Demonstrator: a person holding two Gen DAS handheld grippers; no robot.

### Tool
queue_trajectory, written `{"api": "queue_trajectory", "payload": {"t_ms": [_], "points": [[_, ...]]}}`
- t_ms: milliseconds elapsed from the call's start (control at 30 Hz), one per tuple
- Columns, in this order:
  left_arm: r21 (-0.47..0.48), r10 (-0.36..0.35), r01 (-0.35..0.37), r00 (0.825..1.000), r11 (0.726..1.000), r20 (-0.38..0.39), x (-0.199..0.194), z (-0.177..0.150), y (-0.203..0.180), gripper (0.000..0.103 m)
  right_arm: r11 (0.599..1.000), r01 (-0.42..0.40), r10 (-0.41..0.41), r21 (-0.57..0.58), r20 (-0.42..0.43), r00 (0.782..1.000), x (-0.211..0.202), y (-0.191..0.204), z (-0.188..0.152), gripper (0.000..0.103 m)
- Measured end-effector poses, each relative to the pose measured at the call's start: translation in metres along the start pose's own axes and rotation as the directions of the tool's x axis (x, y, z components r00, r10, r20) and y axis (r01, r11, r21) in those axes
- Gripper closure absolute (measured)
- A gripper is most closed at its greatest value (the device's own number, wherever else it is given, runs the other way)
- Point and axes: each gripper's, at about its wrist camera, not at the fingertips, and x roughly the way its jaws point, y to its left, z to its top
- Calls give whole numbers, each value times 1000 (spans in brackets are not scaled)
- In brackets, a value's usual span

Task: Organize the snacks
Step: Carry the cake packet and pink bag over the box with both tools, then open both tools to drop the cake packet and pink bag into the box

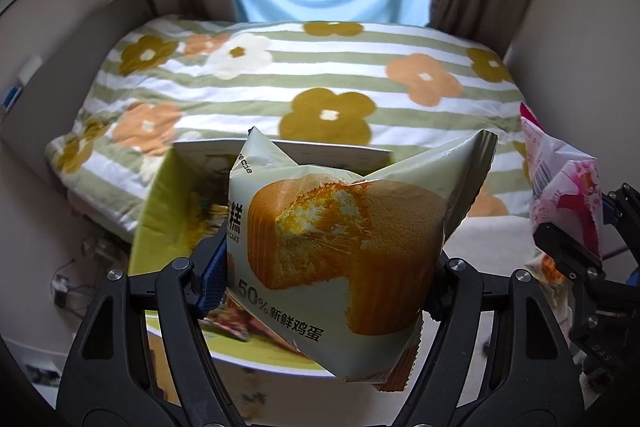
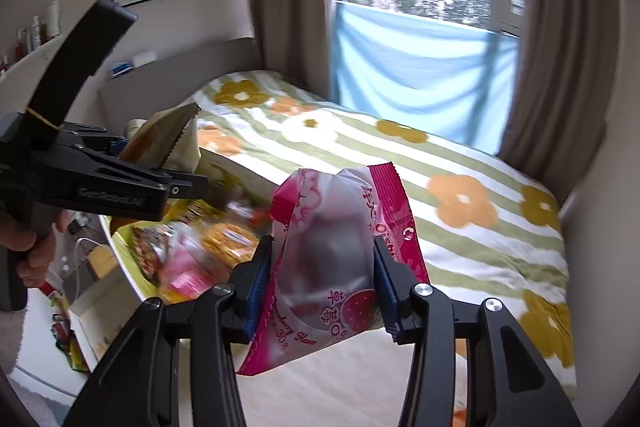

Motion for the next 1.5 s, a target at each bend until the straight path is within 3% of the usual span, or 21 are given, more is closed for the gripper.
{"api": "queue_trajectory", "payload": {"t_ms": [200, 433, 533, 600, 633, 767, 833, 1333, 1400, 1433, 1467, 1500], "points": [[-29, 17, -18, 999, 999, -50, 31, -1, 74, 31, 998, -64, 64, 5, -14, 998, 44, 48, 28, 60], [-2, 4, -5, 992, 1000, -127, 82, -10, 124, 31, 996, -72, 75, 46, -58, 996, 93, 92, 43, 60], [19, -28, 31, 989, 999, -142, 99, -12, 130, 26, 996, -61, 66, 68, -76, 995, 108, 102, 47, 60], [34, -44, 48, 991, 998, -124, 104, -13, 130, 5, 996, -50, 57, 80, -89, 994, 114, 105, 48, 60], [48, -30, 36, 993, 998, -112, 104, -14, 129, 0, 995, -46, 54, 84, -95, 994, 115, 103, 48, 60], [93, -20, 31, 992, 995, -123, 105, -23, 127, 0, 995, -26, 38, 95, -127, 991, 121, 100, 47, 60], [72, -55, 66, 988, 995, -141, 106, -32, 130, 0, 995, -25, 39, 97, -141, 989, 125, 99, 47, 60], [-14, -69, 68, 985, 998, -158, 94, -59, 148, 0, 993, -113, 116, 26, -173, 978, 158, 117, 66, 58], [-14, -63, 62, 985, 998, -160, 93, -61, 148, 0, 991, -127, 131, 37, -185, 974, 164, 119, 67, 45], [-13, -62, 61, 985, 998, -161, 92, -62, 148, 0, 990, -129, 136, 48, -186, 973, 166, 119, 67, 19], [-15, -62, 61, 985, 998, -162, 91, -63, 148, 0, 991, -124, 131, 52, -184, 974, 166, 119, 66, 0], [-18, -62, 60, 985, 998, -162, 90, -63, 149, 0, 992, -115, 121, 48, -172, 977, 165, 119, 65, 0]]}}
